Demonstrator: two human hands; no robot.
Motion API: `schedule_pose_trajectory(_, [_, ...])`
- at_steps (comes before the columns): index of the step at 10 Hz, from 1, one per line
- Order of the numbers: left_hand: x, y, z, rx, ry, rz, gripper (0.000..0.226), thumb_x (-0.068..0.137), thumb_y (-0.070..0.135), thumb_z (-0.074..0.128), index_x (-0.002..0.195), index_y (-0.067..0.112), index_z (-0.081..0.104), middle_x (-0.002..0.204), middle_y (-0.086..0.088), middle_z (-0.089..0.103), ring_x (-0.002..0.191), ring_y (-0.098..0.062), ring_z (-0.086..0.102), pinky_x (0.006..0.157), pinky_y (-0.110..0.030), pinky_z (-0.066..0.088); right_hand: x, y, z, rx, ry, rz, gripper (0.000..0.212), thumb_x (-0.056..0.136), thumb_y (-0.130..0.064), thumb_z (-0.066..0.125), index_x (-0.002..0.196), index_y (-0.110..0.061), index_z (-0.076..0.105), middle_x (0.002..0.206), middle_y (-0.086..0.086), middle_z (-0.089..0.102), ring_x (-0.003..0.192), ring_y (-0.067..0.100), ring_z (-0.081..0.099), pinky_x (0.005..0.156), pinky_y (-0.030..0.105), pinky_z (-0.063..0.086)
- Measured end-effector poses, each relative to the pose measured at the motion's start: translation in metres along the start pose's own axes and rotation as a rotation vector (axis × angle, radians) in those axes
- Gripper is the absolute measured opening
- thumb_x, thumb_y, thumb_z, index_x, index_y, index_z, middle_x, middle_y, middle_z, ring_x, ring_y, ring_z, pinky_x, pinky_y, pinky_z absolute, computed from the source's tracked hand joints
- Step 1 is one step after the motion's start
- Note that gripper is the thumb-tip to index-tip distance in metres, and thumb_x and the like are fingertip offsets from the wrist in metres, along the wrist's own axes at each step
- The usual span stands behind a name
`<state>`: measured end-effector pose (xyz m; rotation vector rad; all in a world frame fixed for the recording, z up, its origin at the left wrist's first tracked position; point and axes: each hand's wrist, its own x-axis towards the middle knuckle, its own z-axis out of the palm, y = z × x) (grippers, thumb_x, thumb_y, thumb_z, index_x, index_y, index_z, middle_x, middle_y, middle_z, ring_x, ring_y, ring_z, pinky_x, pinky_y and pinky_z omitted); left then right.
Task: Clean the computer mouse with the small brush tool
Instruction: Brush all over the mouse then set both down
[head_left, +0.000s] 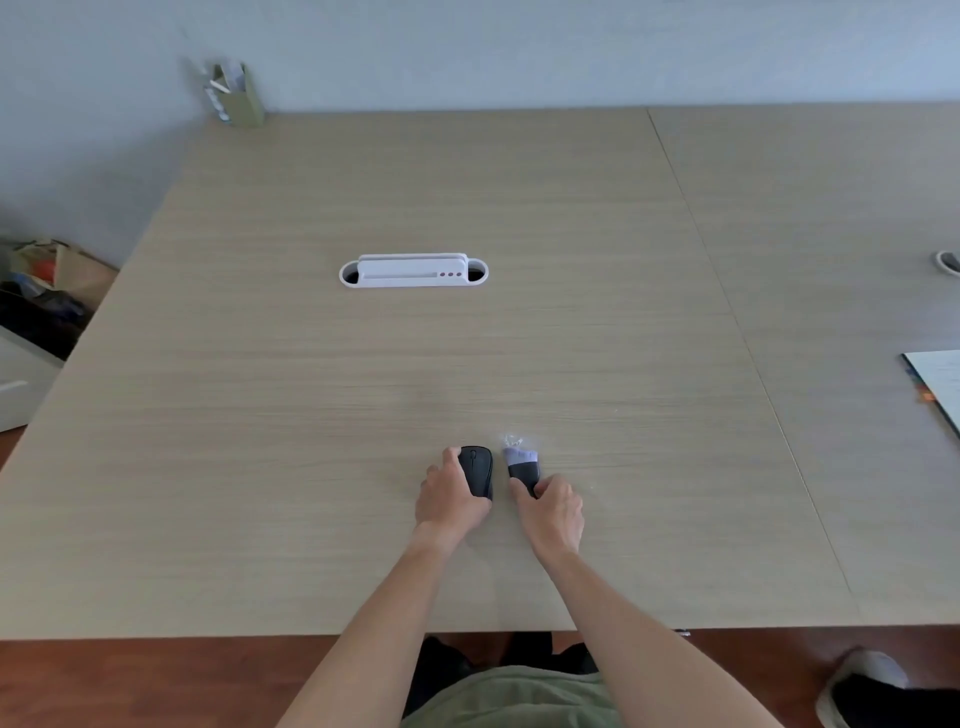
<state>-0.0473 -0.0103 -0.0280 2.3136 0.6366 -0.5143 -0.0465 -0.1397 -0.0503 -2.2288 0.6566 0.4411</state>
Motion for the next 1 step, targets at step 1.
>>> schedule_pose_trajectory(1, [-0.0007,-0.0001,-0.0007,-0.011,-0.005,0.008,0.081,0.071,0.023,0.074,0.142,0.023,0.034,0.123,-0.010,0.049,0.115,-0.030,0.052,0.095,-0.040,0.051,-0.0046,-0.0006,-0.0100,0.055,0.011,0.008,0.030,0.086,-0.046,0.057,0.087,-0.016,0.056,0.087,-0.003,0.062,0.089,0.023,0.056,0.085,0.041,0.048])
